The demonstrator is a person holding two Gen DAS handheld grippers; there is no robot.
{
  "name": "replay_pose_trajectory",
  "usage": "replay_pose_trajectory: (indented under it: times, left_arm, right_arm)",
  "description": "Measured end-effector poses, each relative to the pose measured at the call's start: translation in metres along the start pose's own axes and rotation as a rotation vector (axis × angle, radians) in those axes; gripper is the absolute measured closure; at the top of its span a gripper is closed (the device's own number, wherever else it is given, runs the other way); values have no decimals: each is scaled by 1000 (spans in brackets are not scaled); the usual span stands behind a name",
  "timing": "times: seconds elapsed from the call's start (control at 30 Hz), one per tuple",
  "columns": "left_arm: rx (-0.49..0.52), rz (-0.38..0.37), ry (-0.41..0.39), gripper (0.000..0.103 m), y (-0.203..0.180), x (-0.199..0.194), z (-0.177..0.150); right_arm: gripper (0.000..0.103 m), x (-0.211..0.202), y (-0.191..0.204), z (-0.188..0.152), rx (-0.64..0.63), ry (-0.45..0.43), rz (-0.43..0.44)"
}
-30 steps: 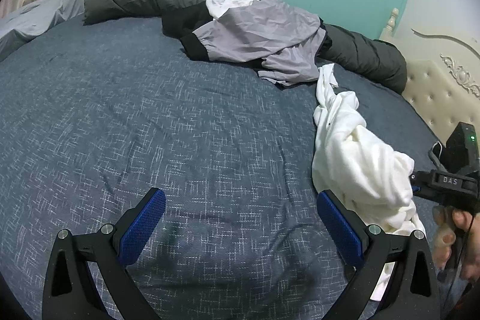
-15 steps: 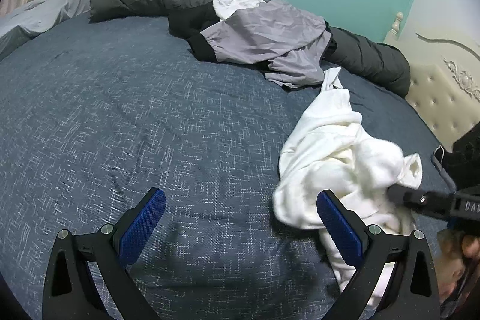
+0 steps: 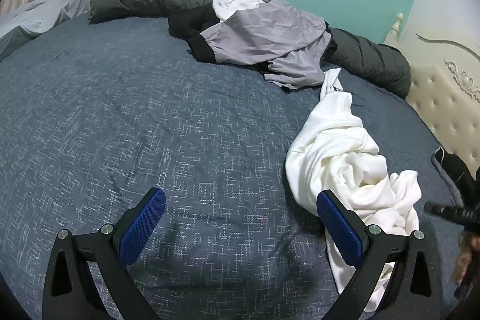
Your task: Fold clothes
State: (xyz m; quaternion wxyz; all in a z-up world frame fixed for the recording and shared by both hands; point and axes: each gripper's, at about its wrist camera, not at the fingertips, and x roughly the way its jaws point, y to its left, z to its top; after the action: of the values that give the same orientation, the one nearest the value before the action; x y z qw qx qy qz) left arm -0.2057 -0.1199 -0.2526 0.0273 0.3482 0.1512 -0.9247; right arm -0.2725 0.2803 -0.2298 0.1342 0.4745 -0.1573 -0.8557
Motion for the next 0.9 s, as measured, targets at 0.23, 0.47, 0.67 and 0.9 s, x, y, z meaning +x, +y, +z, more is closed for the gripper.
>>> replay_pose_trajectory:
  times: [0.23,0.47,0.67,0.9]
  left_arm:
    - [3,3,8,0,-1,4,-1]
    - [-3,5,7,0,2,5,0]
    - [-13,7,7,0,6,8,3]
    - [-23,12,5,0,10,8,4]
  right_arm:
    - [58,27,18,47,13,-37,71]
    - [58,82,47,90,-32,22,64]
    - [58,111,47,94,1,80,128]
    - [97,120,71,83,-84,88,195]
